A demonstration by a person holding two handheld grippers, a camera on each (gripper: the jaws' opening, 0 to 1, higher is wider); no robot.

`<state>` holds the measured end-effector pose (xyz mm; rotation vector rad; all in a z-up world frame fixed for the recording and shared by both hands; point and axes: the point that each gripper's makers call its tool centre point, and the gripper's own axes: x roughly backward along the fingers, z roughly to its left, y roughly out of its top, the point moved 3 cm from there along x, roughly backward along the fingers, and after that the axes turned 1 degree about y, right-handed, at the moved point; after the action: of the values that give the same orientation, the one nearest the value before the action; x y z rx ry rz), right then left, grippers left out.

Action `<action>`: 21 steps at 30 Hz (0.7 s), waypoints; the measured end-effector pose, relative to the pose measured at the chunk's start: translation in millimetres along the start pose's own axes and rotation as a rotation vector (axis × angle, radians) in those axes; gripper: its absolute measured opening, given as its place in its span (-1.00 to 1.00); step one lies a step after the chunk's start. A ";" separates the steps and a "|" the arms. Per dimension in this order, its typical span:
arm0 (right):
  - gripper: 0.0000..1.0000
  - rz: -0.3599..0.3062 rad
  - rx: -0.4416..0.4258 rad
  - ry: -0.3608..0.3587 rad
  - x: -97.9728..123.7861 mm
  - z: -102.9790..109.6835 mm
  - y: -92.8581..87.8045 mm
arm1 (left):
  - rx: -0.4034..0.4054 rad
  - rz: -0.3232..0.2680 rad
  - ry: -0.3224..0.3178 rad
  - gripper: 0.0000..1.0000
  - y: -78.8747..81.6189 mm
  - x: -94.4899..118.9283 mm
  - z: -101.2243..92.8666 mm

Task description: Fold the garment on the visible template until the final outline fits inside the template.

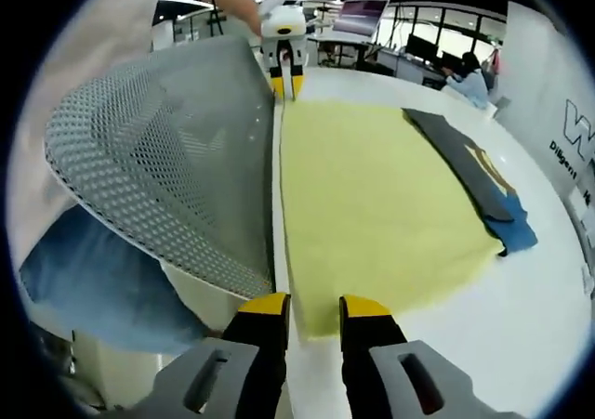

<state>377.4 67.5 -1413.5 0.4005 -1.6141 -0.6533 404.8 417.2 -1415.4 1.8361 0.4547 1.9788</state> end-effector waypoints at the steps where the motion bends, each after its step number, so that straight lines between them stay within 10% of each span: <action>1: -0.68 0.006 0.007 0.004 -0.2 0.8 -2.1 | -0.007 0.005 -0.002 -0.82 -1.0 -1.2 -1.4; 21: -1.00 0.060 0.070 -0.018 1.0 -3.4 -13.3 | -0.001 0.004 0.008 -0.99 0.7 -1.0 0.9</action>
<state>379.1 56.0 -1420.8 0.3967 -1.6630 -0.5576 405.8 416.0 -1415.9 1.8304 0.4529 1.9894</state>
